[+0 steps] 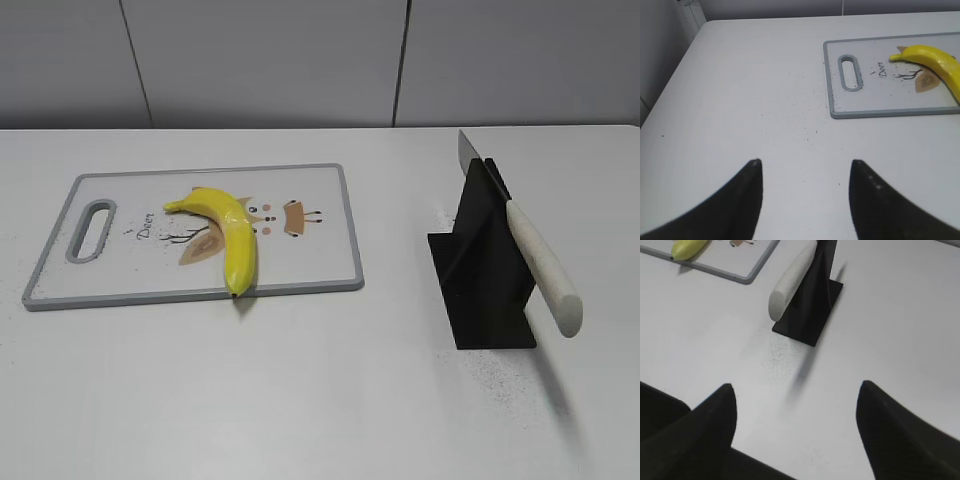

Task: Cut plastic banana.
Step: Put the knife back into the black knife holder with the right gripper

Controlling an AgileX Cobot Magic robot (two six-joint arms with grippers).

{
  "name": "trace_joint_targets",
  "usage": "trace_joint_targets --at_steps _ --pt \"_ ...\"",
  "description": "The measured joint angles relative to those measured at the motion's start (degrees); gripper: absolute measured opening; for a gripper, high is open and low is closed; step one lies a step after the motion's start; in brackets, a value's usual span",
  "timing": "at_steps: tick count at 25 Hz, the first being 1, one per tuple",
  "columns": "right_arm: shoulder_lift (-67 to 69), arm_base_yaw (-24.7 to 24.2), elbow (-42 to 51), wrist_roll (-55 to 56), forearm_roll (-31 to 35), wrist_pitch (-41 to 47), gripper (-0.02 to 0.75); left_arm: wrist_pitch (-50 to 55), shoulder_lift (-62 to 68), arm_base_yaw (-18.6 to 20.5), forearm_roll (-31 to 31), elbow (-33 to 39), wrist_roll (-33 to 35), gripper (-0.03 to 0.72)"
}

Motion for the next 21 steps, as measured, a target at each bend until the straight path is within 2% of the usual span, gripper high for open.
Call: trace_joint_targets --at_steps 12,15,21 --pt "-5.2 -0.4 0.0 0.0 0.0 0.1 0.581 0.0 0.0 0.0 0.0 0.0 0.0 0.523" --pt "-5.2 -3.1 0.0 0.0 0.0 0.1 0.577 0.0 0.0 0.0 0.0 0.0 0.0 0.515" --pt "-5.2 -13.3 0.0 0.0 0.0 0.1 0.577 0.0 0.0 0.0 0.0 0.0 0.0 0.483"
